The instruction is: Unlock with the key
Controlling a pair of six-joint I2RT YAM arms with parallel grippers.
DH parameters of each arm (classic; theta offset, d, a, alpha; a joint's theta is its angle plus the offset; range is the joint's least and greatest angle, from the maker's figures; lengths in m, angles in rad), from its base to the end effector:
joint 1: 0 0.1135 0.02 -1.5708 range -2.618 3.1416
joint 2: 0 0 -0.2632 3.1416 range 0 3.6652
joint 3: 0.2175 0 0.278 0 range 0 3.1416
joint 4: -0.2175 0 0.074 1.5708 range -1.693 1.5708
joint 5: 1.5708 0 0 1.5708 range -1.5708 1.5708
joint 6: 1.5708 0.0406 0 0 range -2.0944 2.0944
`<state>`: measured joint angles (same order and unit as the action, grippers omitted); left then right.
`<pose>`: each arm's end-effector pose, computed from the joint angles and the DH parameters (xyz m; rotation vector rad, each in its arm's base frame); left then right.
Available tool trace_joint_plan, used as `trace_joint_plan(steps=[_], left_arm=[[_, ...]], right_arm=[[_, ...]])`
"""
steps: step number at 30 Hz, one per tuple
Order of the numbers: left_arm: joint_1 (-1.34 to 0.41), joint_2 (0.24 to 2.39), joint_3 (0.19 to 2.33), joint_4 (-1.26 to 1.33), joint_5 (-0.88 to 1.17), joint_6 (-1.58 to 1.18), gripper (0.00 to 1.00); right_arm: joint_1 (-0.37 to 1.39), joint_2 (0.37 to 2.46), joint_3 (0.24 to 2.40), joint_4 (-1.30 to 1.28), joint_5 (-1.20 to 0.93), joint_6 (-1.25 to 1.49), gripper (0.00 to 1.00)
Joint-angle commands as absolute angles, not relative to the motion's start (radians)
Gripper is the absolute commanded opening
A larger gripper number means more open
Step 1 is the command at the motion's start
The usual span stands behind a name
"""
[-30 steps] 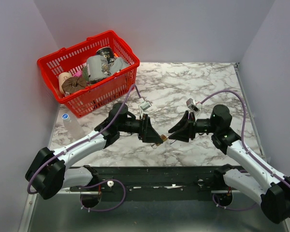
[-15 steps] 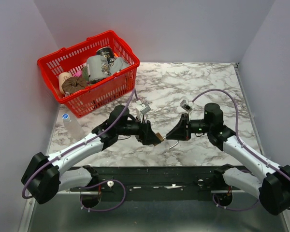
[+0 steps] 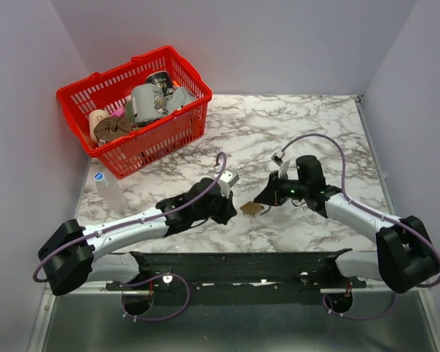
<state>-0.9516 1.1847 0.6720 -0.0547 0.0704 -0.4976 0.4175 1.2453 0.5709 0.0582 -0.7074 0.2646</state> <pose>0.1622 -0.2325 0.2149 0.5564 2.2129 -0.8896 0.2369 0.1340 0.1796 -0.5891 2.1697 1.1504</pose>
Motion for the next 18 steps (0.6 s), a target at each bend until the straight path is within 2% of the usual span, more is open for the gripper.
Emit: trace_joint_plan(steps=[1, 7, 11, 17, 18], left_arm=[[-0.991, 1.238, 0.670, -0.031, -0.155, -0.552, 0.00], [-0.999, 1.287, 0.660, 0.026, -0.149, -0.565, 0.00], [-0.999, 1.287, 0.650, 0.032, -0.130, -0.555, 0.02], [-0.973, 1.217, 0.627, 0.002, -0.153, -0.560, 0.22], [-0.951, 1.189, 0.623, 0.002, -0.150, -0.560, 0.35]], right_arm=[[0.429, 1.311, 0.621, 0.135, -0.604, 0.288, 0.16], [0.429, 1.408, 0.637, 0.175, -0.597, 0.285, 0.16], [0.428, 1.388, 0.612, 0.237, -0.693, 0.272, 0.12], [0.433, 1.364, 0.629, 0.256, -0.833, 0.221, 0.04], [0.439, 1.364, 0.633, 0.258, -0.865, 0.218, 0.04]])
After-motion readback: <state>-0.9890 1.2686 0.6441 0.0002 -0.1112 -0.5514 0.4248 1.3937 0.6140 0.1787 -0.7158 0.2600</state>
